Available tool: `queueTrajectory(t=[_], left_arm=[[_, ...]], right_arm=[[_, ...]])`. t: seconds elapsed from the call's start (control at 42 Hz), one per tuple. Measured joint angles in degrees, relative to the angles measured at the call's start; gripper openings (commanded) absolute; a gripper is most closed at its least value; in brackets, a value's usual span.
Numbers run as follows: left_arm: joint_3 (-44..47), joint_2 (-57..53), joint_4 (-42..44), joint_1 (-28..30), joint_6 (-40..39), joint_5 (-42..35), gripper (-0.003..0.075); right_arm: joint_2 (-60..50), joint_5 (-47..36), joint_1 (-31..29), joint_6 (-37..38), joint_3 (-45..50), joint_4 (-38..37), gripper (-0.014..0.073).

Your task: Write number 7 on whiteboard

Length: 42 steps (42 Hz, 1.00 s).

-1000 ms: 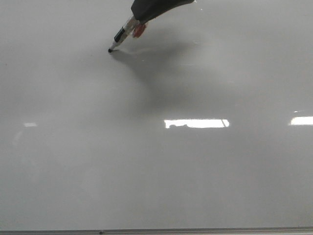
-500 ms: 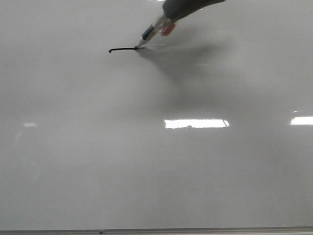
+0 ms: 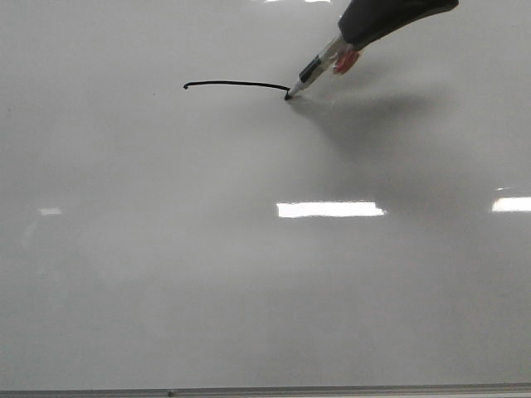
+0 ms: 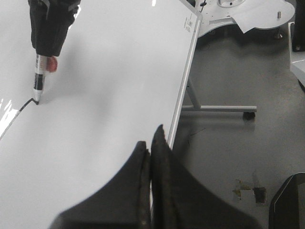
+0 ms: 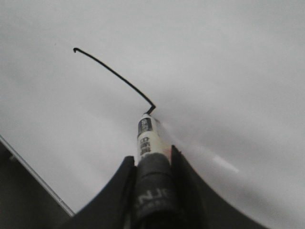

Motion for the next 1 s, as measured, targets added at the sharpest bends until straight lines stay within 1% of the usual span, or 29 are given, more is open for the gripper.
queueTrajectory(t=[0.31,0.5,0.595,0.69,0.786,0.881,1.0], left_arm=[[0.0,0.0,0.0,0.0,0.0,0.0,-0.0020],[0.0,0.0,0.0,0.0,0.0,0.0,-0.0020],[0.0,0.0,0.0,0.0,0.0,0.0,-0.0020],[0.0,0.0,0.0,0.0,0.0,0.0,-0.0020],[0.0,0.0,0.0,0.0,0.0,0.0,-0.0020],[0.0,0.0,0.0,0.0,0.0,0.0,-0.0020],[0.0,0.0,-0.2,0.0,0.0,-0.8,-0.0015]], right_arm=[[7.9,1.1,6.4,0.0,0.0,-0.4,-0.0057],[13.5,0.4,9.1,0.1,0.1,-0.4,-0.0057],[14.3,0.0,10.0,0.2,0.3,-0.5,-0.0057],[12.6,0.3,10.5,0.2,0.5,-1.3,-0.0057],[7.2,3.0,11.1,0.2,0.5,-1.8,-0.0057],[0.3,8.6,12.9,-0.1,-0.5,-1.9,-0.0057],[-5.0,16.8,14.7,-0.8,-2.9,-1.9,-0.0057]])
